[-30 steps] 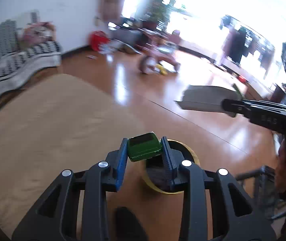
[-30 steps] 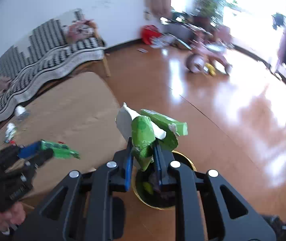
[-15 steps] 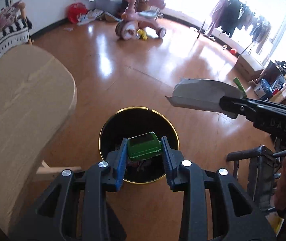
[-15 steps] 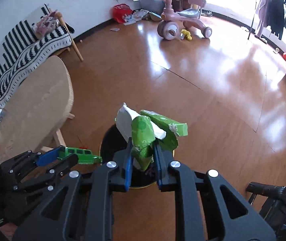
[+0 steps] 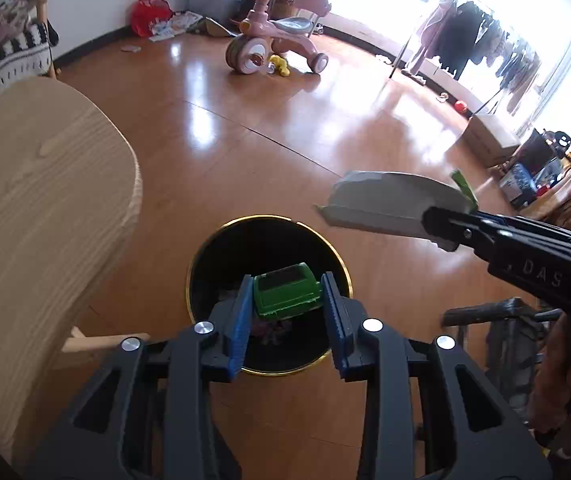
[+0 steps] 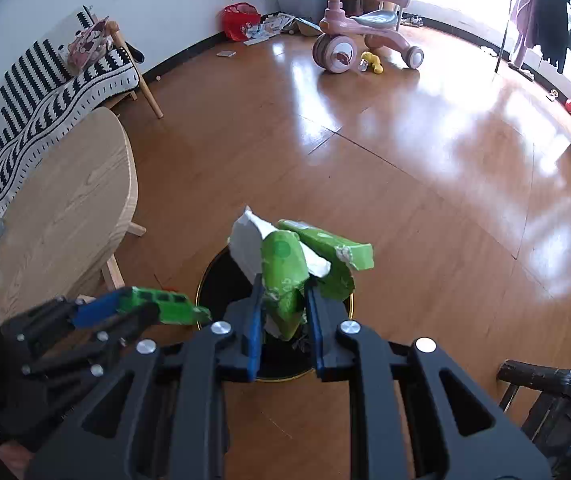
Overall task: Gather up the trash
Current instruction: 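Carry the toy car and green wrapper over the bin and open both tools, then grasp the white tissue with the left tool while the right tool grasps the red ribbon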
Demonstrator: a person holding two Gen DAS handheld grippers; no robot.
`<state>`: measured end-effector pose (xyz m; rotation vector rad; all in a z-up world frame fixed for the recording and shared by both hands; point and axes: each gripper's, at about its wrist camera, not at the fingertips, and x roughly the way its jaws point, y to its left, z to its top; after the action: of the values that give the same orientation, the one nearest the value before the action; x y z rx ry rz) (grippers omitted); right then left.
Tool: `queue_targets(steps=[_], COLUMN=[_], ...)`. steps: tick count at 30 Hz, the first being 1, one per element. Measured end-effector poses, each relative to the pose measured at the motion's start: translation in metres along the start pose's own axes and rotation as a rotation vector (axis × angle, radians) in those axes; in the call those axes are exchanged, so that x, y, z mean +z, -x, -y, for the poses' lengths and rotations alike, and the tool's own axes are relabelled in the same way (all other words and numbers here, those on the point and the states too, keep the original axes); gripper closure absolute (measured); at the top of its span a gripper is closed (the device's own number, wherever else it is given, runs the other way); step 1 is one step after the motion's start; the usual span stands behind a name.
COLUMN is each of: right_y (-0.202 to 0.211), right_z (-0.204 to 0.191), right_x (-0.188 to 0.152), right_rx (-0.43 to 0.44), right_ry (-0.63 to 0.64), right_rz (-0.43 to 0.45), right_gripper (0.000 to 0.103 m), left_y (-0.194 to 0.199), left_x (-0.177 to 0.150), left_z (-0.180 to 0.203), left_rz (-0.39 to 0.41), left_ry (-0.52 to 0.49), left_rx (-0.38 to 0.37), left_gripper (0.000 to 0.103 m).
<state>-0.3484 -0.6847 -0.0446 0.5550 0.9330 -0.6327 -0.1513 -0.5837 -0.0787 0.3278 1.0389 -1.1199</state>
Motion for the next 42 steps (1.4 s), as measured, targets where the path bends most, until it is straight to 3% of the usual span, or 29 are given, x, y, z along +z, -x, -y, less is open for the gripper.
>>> queue_targets(steps=[1,2,3,4,8,14,17,20,24,27,33,37,42], right_y=[0.001,0.003,0.005,0.008,0.013,0.026,0.041,0.052,0.058,0.051,0.029,0.016,0.001], right_z=[0.001,0.003,0.004,0.004,0.004,-0.011,-0.035,-0.071,-0.158,-0.244,-0.431,-0.552,-0.643], right_x=[0.001,0.0,0.001,0.001,0.004,0.015,0.028,0.041,0.056,0.055,0.023,-0.014,-0.054], right_rx=[0.004,0.003,-0.002,-0.003,-0.012,-0.005,0.017,0.059,0.17,0.258,0.431,0.539,0.593], right_ry=[-0.01,-0.017,-0.019,-0.014,-0.014,-0.005,0.006,0.033,0.109,0.205,0.406,0.525,0.638], right_rz=[-0.001,0.007,0.018,0.033,0.04,0.065,0.112,0.157,0.191,0.183,0.113,0.065,0.035], right_gripper=[0.075,0.066,0.041,0.03,0.03,0.03,0.019,0.014,0.014,0.014,0.014,0.014,0.014], left_y=[-0.001,0.0,0.0,0.001,0.003,0.026,0.055,0.109,0.179,0.233,0.322,0.367,0.395], left_x=[0.0,-0.001,0.0,0.0,0.0,0.002,0.007,0.01,-0.002,-0.032,-0.13,-0.186,-0.239], left_z=[0.0,-0.001,-0.001,-0.001,-0.003,-0.018,-0.039,-0.078,-0.143,-0.208,-0.343,-0.409,-0.466], left_rz=[-0.003,0.001,0.005,0.005,0.006,0.024,0.059,0.16,0.259,0.301,0.295,0.298,0.325], left_ry=[0.001,0.0,-0.002,-0.003,0.008,0.087,0.147,0.152,0.151,0.206,0.335,0.454,0.594], left_rx=[0.008,0.018,0.024,0.031,0.034,0.014,-0.017,0.074,0.264,0.383,0.638,0.699,0.705], left_gripper=[0.052,0.045,0.039,0.038,0.035,0.019,0.013,0.011,0.009,0.008,0.008,0.008,0.008])
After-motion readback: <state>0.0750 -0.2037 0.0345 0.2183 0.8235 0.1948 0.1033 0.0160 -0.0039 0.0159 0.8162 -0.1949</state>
